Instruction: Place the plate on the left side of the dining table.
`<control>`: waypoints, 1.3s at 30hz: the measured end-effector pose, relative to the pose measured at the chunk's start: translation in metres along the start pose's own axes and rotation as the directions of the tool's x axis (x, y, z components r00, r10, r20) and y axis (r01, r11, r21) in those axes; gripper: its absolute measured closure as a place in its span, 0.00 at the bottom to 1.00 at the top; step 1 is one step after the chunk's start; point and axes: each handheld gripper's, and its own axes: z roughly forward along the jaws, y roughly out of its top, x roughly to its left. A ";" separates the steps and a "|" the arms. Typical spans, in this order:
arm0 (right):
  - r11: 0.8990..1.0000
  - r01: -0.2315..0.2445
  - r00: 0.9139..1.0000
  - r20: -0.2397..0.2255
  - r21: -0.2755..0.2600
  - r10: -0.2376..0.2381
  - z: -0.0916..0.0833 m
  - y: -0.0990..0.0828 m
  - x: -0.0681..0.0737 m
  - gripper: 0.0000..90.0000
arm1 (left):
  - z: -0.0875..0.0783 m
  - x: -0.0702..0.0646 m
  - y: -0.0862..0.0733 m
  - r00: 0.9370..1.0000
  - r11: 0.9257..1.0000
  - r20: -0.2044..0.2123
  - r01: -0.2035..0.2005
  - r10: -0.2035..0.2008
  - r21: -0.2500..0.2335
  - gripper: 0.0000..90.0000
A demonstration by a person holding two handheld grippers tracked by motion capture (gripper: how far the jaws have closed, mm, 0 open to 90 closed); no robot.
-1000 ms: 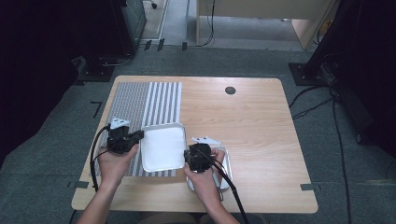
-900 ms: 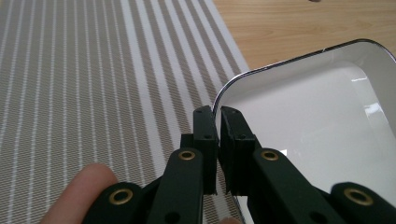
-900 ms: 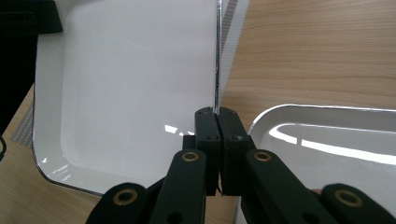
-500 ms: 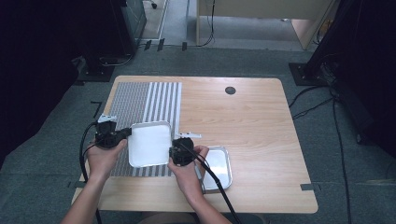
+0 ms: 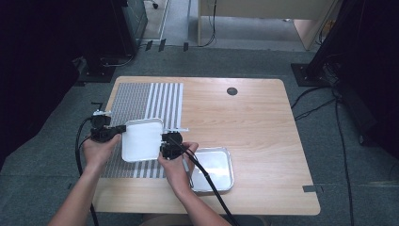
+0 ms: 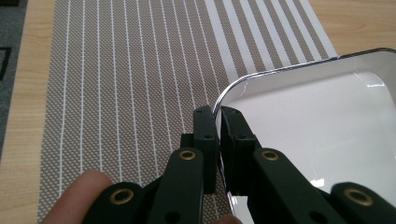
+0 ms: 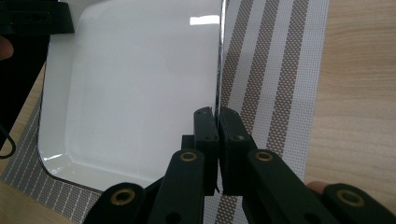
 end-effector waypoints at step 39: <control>0.996 -0.086 0.996 0.005 0.026 0.086 0.068 0.043 0.005 0.94 | 0.077 0.037 0.053 0.998 0.997 -0.052 0.040 -0.036 0.073 0.94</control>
